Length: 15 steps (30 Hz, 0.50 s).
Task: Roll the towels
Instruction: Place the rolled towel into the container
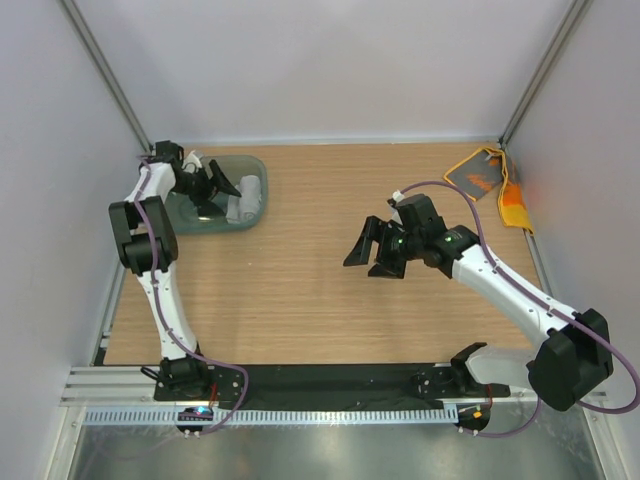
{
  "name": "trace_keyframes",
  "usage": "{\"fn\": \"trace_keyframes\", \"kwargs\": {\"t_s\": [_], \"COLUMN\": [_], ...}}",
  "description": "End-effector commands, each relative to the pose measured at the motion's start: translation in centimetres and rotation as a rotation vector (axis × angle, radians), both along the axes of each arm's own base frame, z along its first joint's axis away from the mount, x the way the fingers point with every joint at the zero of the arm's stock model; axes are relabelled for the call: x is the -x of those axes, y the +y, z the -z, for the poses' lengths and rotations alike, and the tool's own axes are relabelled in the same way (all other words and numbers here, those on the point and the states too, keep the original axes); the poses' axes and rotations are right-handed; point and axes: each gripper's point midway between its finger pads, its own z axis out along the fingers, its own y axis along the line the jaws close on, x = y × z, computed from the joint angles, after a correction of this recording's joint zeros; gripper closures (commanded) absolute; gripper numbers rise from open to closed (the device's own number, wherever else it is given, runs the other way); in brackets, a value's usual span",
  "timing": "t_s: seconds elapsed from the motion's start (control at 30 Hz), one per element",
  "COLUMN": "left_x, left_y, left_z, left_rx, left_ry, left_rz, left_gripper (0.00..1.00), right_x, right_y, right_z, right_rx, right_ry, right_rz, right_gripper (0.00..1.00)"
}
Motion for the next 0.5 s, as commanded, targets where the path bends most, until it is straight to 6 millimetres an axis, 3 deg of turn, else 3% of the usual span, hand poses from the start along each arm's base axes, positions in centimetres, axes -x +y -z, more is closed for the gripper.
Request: {"fn": "trace_keyframes", "kwargs": {"t_s": [0.0, 0.27, 0.47], "left_x": [-0.2, -0.3, 0.2], "left_y": [1.7, 0.1, -0.4], "left_z": [-3.0, -7.2, -8.2], "left_rx": [-0.117, -0.138, -0.170], "left_ry": [-0.062, -0.199, -0.224], "left_rz": [-0.024, 0.018, 0.027], "left_gripper": [0.19, 0.20, 0.21], "right_x": [-0.7, -1.1, -1.7], "right_y": [-0.1, -0.2, -0.6], "right_z": [-1.0, -0.8, -1.1], "right_rx": [0.006, 0.024, 0.056], "right_ry": [-0.031, -0.041, -0.066], "right_rz": [0.007, 0.012, 0.014], "right_gripper": [0.19, 0.19, 0.19]}}
